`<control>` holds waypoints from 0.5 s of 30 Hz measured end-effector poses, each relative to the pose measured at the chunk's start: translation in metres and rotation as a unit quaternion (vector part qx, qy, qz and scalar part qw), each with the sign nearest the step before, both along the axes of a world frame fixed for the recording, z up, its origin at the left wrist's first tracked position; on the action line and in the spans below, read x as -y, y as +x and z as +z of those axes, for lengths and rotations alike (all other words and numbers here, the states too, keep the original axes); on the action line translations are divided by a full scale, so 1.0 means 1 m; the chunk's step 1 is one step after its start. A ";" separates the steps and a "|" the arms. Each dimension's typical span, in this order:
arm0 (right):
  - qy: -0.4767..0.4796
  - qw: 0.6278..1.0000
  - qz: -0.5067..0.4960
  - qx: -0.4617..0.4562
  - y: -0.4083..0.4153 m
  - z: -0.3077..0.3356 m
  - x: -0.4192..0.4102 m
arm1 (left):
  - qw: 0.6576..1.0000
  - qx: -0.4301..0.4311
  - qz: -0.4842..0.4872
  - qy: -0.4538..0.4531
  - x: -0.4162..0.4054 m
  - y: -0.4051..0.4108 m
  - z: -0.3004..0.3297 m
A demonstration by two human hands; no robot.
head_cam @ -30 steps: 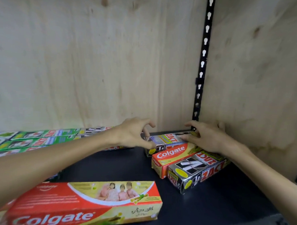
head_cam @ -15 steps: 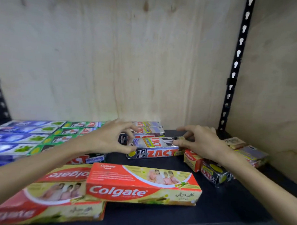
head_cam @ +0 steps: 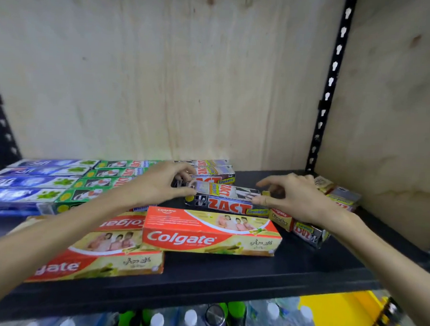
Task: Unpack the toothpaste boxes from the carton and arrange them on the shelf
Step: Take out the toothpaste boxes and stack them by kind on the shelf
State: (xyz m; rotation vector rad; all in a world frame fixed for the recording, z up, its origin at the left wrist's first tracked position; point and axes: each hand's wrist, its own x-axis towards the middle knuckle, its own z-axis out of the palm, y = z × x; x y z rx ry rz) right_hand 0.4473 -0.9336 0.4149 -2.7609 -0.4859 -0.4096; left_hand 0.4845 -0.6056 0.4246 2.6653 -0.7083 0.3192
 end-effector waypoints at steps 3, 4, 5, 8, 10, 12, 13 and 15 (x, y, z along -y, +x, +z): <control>-0.002 1.000 -0.002 0.004 0.000 0.000 0.002 | 0.997 0.041 0.047 0.046 0.004 0.001 0.007; -0.001 1.000 -0.003 0.003 -0.001 -0.001 0.003 | 0.997 0.031 0.049 0.053 0.005 0.000 0.008; 0.001 1.000 -0.003 0.003 -0.002 -0.001 0.004 | 0.997 0.018 0.046 0.055 0.005 0.000 0.009; -0.001 1.000 -0.001 -0.007 -0.004 -0.001 0.005 | 0.998 -0.007 0.028 0.050 0.006 0.000 0.010; -0.017 1.000 -0.002 -0.011 -0.004 0.000 0.005 | 0.998 -0.022 0.007 0.052 0.007 -0.002 0.012; -0.035 0.999 -0.003 -0.019 -0.003 0.002 0.004 | 0.997 -0.044 -0.013 0.056 0.010 -0.002 0.013; -0.038 0.999 -0.004 -0.023 -0.001 0.003 0.003 | 0.997 -0.045 -0.017 0.063 0.012 -0.002 0.013; -0.039 0.999 -0.004 -0.018 0.000 0.003 0.002 | 0.997 -0.035 -0.016 0.069 0.014 0.000 0.010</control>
